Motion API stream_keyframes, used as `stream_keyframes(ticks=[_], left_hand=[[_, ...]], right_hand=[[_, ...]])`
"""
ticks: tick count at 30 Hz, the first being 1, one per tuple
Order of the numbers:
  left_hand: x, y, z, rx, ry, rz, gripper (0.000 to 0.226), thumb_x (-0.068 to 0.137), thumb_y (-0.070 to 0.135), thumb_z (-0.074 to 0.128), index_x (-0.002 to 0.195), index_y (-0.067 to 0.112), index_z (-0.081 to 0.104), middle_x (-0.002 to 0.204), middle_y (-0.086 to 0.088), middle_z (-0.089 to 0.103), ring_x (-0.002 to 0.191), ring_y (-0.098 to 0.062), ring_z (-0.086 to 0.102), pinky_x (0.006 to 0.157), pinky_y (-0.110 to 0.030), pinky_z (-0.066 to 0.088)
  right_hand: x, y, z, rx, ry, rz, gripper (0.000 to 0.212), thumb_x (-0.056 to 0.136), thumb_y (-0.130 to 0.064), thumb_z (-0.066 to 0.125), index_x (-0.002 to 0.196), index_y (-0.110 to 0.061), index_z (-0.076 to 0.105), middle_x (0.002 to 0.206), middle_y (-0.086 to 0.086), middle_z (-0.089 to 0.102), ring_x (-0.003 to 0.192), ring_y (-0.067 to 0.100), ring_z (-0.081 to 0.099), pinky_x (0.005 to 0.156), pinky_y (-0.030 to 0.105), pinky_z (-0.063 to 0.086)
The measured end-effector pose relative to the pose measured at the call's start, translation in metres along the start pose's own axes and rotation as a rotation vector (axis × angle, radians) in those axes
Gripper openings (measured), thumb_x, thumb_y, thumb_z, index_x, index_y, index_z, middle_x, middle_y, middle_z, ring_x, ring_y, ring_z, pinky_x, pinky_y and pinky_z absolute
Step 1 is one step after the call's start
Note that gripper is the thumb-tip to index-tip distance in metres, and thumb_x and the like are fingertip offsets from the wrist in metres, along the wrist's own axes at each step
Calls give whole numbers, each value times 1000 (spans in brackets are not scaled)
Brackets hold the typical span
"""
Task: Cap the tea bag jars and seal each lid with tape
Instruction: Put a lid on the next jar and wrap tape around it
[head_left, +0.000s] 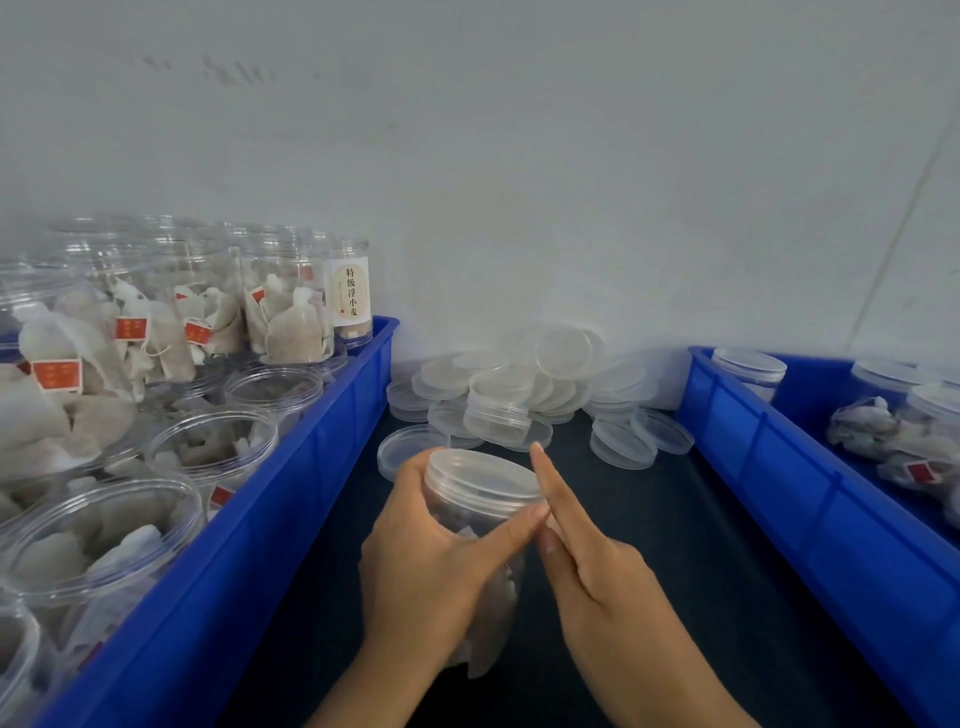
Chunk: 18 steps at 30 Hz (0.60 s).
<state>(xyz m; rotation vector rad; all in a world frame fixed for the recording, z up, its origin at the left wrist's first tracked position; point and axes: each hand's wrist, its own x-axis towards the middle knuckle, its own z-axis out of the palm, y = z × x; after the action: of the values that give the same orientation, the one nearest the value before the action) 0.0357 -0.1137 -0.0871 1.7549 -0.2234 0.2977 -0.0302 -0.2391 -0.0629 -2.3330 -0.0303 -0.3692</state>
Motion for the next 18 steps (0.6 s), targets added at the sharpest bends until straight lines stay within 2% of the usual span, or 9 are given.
stream_keyframes(ticks=[3,5,7,9,11,13,15,17,18], left_hand=[[5,-1,-2,-62,-16,19,78,34,86,70,99,44,54,96,32,63,88,12,60,71,-17,48],[6,-2,-4,-90,-16,23,72,36,80,72,96,44,53,97,42,57,88,19,57,66,-11,45],[8,-3,-6,-108,-3,35,72,35,79,72,95,43,54,97,42,58,88,19,57,62,-6,47],[9,-5,-9,-118,-3,52,76,35,83,73,96,42,56,97,38,61,89,16,59,65,-4,46],[9,-6,-11,-98,-24,66,79,34,82,74,100,42,56,100,36,61,91,13,59,66,-11,49],[10,-7,-12,-78,-51,84,81,33,80,74,102,43,55,102,35,60,94,13,58,69,-11,47],[11,-7,-13,-67,-75,92,80,34,78,77,102,43,55,101,35,61,94,13,59,69,-7,48],[11,-5,-12,-84,-110,82,77,37,73,81,102,41,56,99,33,63,92,11,61,69,-6,48],[11,-4,-12,-111,-131,77,75,38,68,81,102,39,58,98,31,65,90,9,62,69,-7,49]], right_hand=[[-2,-2,-3,21,-6,56,59,79,-68,22,129,-73,-9,57,-20,56,55,-5,54,58,16,40],[-4,-2,-5,27,-29,105,68,72,-76,22,136,-64,3,60,-14,55,62,-1,55,69,25,46],[-4,-1,-9,-74,-37,129,71,69,-81,19,134,-53,20,69,-16,49,72,2,53,78,30,48],[-1,1,-14,-165,4,175,66,71,-81,22,126,-45,32,76,-16,53,74,0,54,71,25,45],[1,4,-20,-199,16,247,66,70,-82,26,121,-41,37,84,-15,58,79,0,54,66,20,40],[3,6,-26,-267,9,270,61,70,-83,30,114,-42,41,86,-15,59,80,0,54,66,20,40],[4,8,-33,-352,24,239,60,64,-86,25,105,-45,42,77,-15,59,72,-1,55,63,19,41],[5,13,-38,-360,23,203,65,59,-86,20,106,-48,44,74,-17,59,68,0,55,62,19,40],[6,15,-40,-327,14,201,61,63,-84,24,109,-50,45,72,-20,60,67,-1,54,62,18,39]])
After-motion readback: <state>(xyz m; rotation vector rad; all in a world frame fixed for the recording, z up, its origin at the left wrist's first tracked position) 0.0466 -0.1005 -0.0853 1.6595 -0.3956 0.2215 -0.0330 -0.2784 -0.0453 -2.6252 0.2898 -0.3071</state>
